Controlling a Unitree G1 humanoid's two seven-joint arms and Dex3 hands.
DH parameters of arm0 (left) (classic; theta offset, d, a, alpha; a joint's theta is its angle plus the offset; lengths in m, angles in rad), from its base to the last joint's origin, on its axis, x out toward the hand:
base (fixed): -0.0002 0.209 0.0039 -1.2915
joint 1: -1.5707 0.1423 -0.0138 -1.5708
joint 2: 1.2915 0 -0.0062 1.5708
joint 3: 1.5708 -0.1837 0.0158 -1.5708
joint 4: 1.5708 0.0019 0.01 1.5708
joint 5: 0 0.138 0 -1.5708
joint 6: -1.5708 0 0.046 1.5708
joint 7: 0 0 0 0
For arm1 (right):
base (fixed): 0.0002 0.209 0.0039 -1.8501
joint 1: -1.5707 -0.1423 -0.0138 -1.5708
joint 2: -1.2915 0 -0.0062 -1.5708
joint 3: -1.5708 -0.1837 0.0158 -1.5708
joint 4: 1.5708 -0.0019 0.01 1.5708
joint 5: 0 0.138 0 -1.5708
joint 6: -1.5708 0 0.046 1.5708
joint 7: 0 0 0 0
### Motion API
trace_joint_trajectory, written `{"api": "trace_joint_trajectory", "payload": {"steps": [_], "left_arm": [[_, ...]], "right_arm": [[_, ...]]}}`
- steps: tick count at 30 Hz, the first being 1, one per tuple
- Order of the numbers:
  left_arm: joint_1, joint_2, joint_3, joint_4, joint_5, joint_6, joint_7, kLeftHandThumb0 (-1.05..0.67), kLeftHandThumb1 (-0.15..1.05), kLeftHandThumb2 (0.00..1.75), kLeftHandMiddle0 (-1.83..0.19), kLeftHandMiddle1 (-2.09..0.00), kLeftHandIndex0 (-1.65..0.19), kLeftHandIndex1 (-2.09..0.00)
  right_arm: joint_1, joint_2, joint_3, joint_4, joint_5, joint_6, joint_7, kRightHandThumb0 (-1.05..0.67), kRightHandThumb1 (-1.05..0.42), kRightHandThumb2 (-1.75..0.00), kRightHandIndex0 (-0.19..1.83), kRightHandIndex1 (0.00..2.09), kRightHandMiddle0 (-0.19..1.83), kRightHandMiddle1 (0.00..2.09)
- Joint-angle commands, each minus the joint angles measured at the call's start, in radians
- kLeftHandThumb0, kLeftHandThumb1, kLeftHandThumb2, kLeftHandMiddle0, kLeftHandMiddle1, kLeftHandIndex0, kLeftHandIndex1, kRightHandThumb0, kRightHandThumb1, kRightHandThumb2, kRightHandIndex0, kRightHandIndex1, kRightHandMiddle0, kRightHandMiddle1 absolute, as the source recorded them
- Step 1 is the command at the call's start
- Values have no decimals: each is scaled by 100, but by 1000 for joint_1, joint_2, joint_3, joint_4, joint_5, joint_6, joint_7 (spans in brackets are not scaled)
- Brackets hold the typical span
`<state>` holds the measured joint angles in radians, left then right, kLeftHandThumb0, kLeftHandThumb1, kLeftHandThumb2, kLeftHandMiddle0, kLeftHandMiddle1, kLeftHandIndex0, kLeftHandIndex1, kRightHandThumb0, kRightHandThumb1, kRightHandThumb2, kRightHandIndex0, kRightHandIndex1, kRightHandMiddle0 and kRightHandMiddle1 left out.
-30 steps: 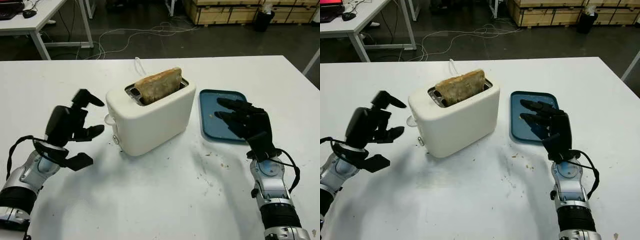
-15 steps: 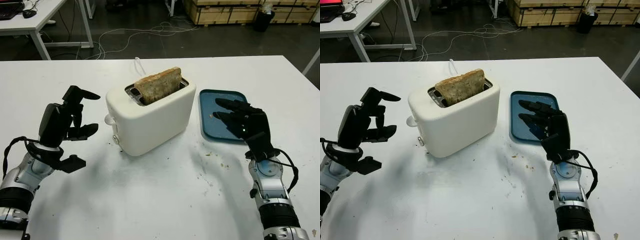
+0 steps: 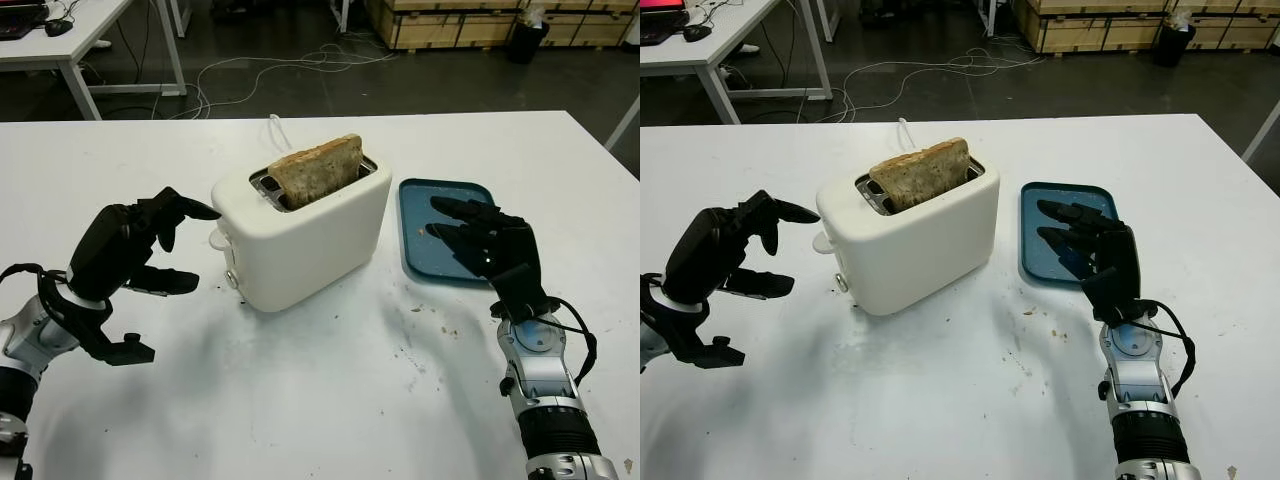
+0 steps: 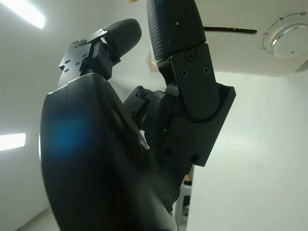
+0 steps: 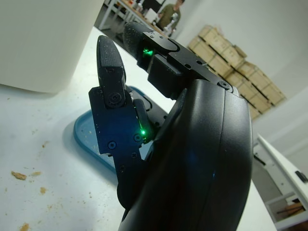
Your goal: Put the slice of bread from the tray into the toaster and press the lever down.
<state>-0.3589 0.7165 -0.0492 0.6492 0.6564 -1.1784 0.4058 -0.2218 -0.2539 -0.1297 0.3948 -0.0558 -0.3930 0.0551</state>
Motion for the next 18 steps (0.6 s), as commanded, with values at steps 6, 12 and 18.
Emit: {"api": "trace_joint_trajectory", "payload": {"steps": [6,12,18], "left_arm": [[-25,20,-4,4,37,7,2,-96,92,85,-89,-175,0,-137],[-24,25,-15,9,41,31,-12,-98,92,88,-95,-175,0,-141],[-26,30,-27,10,46,39,-21,-98,92,89,-104,-175,0,-142]], "right_arm": [[-4,0,0,-3,7,3,-1,-47,-92,-14,112,2,99,0],[-2,0,-1,-8,9,8,-2,-47,-92,-14,112,2,99,0],[-4,-4,1,-3,0,2,-6,-48,-92,-14,113,2,99,0]]}}
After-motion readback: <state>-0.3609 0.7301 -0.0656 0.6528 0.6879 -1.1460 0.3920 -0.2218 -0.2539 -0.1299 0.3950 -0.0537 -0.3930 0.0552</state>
